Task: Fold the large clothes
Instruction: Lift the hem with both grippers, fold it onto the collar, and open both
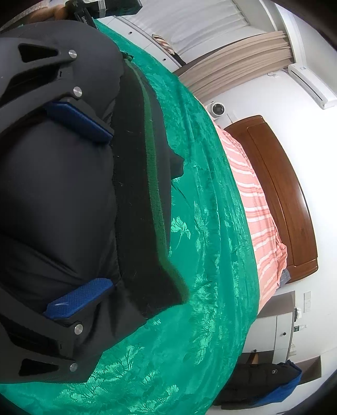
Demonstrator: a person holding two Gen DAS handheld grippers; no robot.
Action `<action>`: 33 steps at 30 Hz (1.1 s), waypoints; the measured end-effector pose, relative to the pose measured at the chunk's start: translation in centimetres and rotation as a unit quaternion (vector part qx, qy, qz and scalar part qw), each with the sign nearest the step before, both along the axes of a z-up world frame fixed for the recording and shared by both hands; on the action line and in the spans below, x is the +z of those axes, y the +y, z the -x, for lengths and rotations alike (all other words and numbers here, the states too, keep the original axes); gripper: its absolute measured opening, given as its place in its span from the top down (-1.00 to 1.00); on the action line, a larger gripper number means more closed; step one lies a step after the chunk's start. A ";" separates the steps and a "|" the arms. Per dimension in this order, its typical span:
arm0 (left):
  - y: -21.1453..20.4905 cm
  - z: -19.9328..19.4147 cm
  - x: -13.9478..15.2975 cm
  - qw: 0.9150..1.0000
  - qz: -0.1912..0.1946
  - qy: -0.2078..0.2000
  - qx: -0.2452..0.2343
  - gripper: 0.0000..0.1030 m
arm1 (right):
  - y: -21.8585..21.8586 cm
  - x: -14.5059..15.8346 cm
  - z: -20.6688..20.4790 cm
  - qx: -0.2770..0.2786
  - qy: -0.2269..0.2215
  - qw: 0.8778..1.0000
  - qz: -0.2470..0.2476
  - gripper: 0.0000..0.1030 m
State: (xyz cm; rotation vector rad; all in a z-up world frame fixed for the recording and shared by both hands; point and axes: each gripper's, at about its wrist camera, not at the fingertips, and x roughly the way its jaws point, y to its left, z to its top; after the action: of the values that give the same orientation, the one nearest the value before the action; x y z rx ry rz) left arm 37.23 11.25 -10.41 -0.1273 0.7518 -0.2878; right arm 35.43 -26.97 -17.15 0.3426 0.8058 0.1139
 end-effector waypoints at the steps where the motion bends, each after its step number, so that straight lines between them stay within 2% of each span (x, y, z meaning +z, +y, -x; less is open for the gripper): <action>1: 0.0 0.0 0.0 1.000 0.000 0.000 0.000 -0.99 | 0.0 0.0 0.0 0.000 0.000 1.000 -0.001 -1.00; 19: -0.3 -0.2 -0.3 1.000 0.006 0.004 0.001 -0.99 | 0.0 0.0 0.0 0.000 0.003 1.000 -0.004 -1.00; 24: -0.6 -0.3 0.2 1.000 -0.006 0.013 0.003 -0.99 | 0.0 0.0 0.0 0.000 0.005 1.000 -0.003 -1.00; 27: -1.2 -0.4 2.7 0.998 -0.035 0.054 -0.001 -0.92 | 0.0 -0.2 -0.1 -0.002 0.009 1.000 -0.002 -1.00; 30: -1.8 2.6 7.9 0.999 0.006 0.001 -0.045 -0.93 | 0.0 -0.3 -0.1 -0.002 0.009 1.000 -0.003 -1.00; 32: -4.1 4.5 10.5 0.995 0.009 -0.024 -0.092 -0.97 | 0.0 -0.3 -0.1 -0.002 0.011 1.000 -0.004 -1.00; 33: -5.4 4.9 10.9 0.993 0.009 -0.026 -0.113 -0.97 | 0.0 -0.3 -0.1 -0.002 0.011 1.000 -0.004 -1.00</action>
State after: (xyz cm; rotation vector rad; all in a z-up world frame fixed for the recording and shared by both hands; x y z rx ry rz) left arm 32.32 5.87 0.54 -0.0509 0.7135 -0.5119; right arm 35.53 -26.98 -17.46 0.3545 0.8256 0.1094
